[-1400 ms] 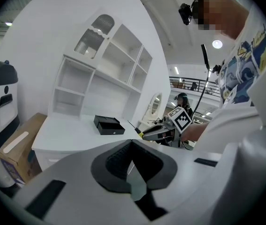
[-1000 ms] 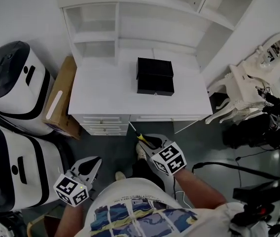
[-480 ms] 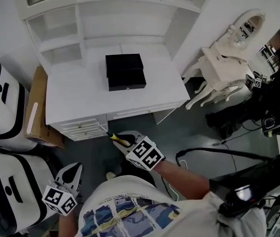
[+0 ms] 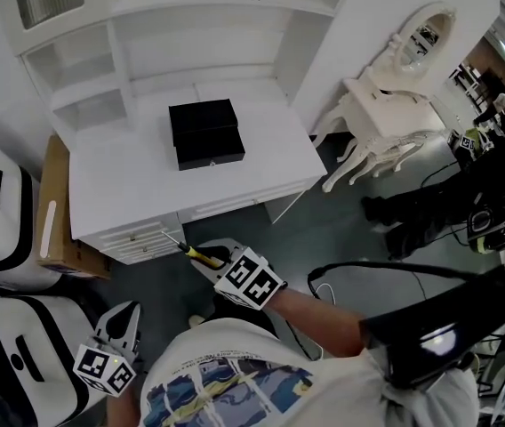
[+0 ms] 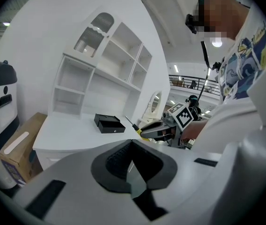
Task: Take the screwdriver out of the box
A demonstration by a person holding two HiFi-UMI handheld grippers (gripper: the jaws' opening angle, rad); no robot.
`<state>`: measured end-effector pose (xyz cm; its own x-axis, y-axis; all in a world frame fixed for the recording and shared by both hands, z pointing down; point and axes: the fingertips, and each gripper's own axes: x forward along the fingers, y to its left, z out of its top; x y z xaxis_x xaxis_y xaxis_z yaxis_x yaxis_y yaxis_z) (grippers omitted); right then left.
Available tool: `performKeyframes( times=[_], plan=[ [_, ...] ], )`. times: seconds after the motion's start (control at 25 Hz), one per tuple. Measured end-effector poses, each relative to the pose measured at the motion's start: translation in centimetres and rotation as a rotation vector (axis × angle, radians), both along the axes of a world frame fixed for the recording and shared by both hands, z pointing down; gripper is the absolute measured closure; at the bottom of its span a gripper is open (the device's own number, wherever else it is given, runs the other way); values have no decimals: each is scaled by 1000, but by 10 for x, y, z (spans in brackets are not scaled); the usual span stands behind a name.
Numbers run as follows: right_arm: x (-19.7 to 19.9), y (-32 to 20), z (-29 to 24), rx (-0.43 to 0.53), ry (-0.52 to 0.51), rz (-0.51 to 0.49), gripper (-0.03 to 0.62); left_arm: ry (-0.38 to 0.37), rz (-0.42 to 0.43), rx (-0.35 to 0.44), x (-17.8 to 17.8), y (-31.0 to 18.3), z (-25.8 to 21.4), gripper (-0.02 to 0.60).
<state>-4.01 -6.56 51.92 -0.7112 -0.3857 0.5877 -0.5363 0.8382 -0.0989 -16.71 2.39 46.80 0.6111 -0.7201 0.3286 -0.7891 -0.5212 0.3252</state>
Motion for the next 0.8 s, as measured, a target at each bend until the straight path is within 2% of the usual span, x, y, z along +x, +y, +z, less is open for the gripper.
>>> performKeyframes(
  times=[0.4, 0.8],
  plan=[
    [-1, 2, -5, 5, -6, -1, 502, -57, 27, 8, 3, 2, 1, 568],
    [0, 3, -3, 3, 2, -6, 502, -61, 39, 3, 6, 3, 4, 569]
  ],
)
